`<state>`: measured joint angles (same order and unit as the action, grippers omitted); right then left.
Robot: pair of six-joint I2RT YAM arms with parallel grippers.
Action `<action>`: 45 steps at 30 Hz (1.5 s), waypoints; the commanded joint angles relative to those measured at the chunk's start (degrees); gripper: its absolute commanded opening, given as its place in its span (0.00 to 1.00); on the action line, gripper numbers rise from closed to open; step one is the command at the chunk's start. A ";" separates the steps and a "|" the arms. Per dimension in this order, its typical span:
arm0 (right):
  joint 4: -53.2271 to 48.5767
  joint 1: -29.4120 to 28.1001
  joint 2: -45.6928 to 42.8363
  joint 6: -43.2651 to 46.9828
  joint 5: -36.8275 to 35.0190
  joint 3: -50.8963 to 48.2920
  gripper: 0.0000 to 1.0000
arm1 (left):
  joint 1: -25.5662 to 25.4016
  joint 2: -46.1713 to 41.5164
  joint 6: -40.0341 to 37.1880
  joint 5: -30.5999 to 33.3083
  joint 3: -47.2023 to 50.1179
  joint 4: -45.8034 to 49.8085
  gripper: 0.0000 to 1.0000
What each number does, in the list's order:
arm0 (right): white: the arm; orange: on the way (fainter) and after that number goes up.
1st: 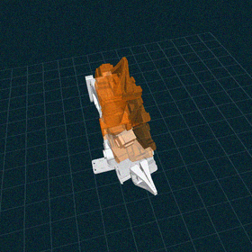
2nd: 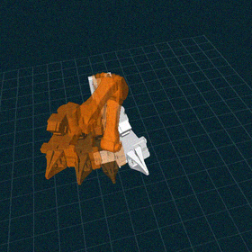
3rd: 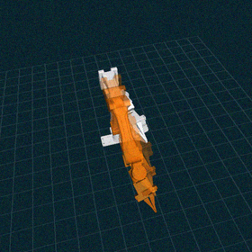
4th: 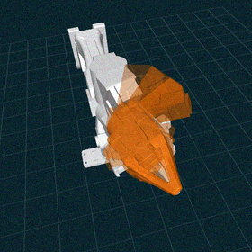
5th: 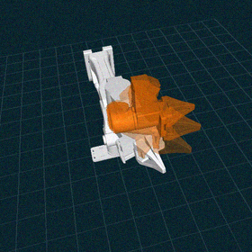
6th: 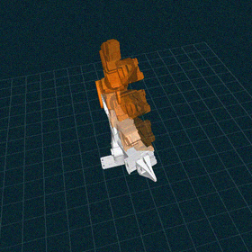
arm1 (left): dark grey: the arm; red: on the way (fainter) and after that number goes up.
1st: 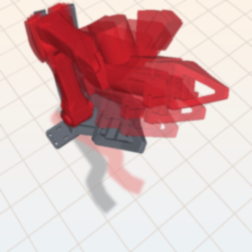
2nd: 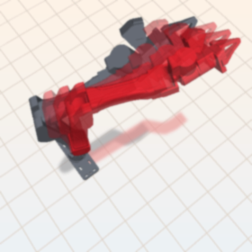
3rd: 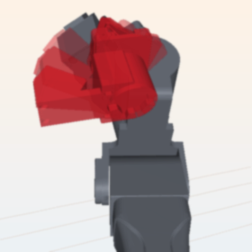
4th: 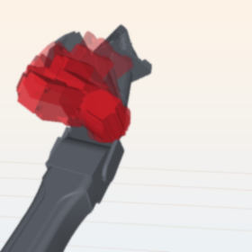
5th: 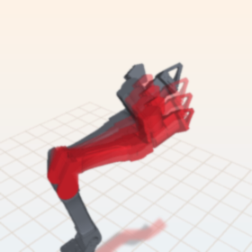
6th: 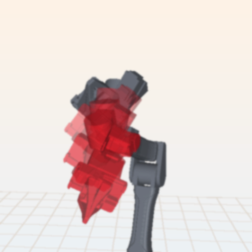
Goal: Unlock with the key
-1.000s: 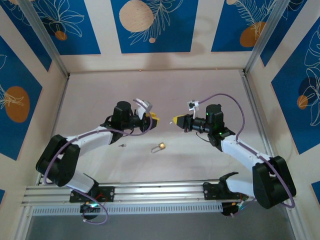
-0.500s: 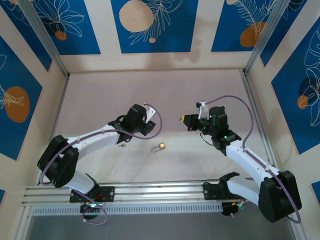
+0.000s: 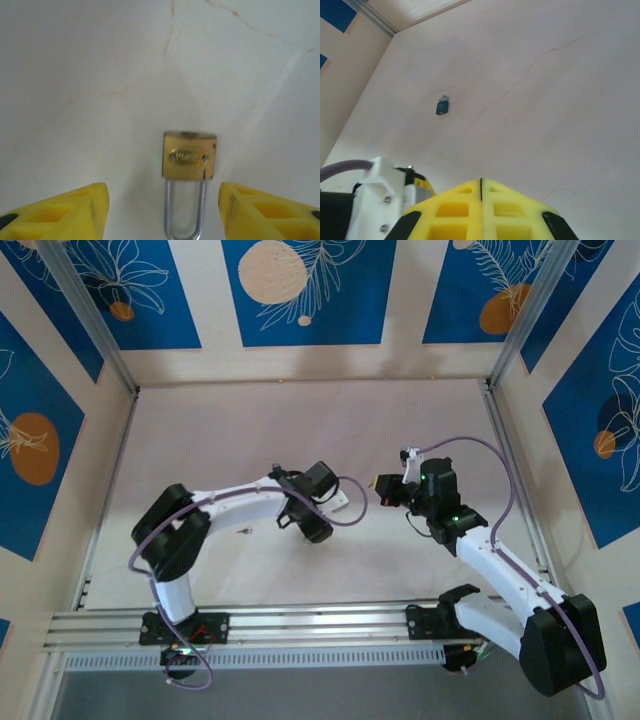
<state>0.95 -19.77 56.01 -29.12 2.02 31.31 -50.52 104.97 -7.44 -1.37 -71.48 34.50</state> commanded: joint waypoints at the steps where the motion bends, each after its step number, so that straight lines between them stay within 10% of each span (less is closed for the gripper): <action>1: -1.72 1.13 -2.07 -0.99 -0.63 -1.37 0.00 | 0.15 3.89 -2.06 -3.96 -5.42 9.01 0.60; 29: -3.06 5.01 -5.85 -1.90 1.94 -3.41 0.00 | 0.16 14.43 -1.44 -4.08 -16.76 18.05 0.52; 45: -3.76 5.39 -6.92 -2.22 1.98 -3.65 0.00 | 0.09 14.60 0.69 -0.52 -16.12 17.81 0.30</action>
<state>-2.37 -14.66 49.93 -30.57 3.03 28.36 -50.50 118.91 -6.52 -2.52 -87.13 50.61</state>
